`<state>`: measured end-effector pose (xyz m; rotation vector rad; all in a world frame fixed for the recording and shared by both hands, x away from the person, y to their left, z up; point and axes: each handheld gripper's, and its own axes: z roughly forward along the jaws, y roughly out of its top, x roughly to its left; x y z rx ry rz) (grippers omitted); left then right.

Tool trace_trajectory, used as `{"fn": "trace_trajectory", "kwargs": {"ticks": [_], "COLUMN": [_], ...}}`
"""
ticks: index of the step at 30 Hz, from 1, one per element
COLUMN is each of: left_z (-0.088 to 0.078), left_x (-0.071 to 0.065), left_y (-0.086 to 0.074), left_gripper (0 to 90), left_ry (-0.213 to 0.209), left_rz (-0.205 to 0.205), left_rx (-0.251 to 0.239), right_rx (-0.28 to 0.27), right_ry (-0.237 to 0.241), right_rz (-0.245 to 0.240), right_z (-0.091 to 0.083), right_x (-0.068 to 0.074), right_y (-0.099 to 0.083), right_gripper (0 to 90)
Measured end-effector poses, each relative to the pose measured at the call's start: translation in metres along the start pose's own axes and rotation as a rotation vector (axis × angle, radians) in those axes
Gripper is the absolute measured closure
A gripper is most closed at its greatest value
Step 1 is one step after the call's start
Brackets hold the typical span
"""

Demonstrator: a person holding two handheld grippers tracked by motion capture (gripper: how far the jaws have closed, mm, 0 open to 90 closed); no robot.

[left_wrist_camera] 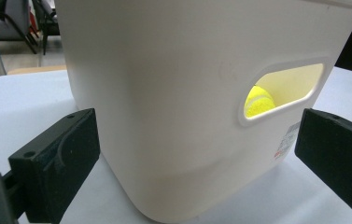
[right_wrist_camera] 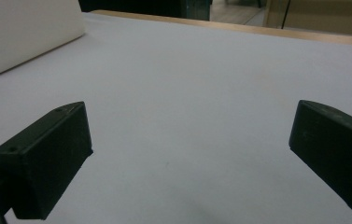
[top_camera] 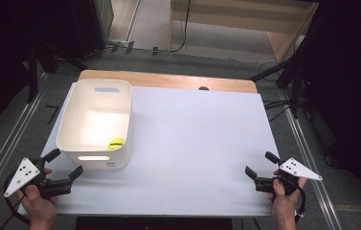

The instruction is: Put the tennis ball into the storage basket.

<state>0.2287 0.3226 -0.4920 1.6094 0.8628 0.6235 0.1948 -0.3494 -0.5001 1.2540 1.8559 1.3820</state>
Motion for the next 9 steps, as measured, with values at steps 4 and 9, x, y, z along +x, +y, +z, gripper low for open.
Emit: {"fn": "trace_trajectory", "kwargs": {"ticks": [4,9], "left_z": [-0.0005,-0.0008], "left_x": [0.0002,0.0003], "left_y": [-0.0001,-0.0002], "left_gripper": [0.2,0.2], "left_ry": [-0.001,0.000], "left_rz": [-0.003,-0.005], "left_rx": [-0.002,-0.004], "right_rx": [-0.002,-0.001], "right_ry": [-0.005,0.003], "right_rz": [0.009,0.015], "right_z": [-0.0004,0.0012], "right_x": [-0.0029,-0.0025], "right_y": [-0.0020,-0.0014], "right_gripper": [0.0,0.0]}}
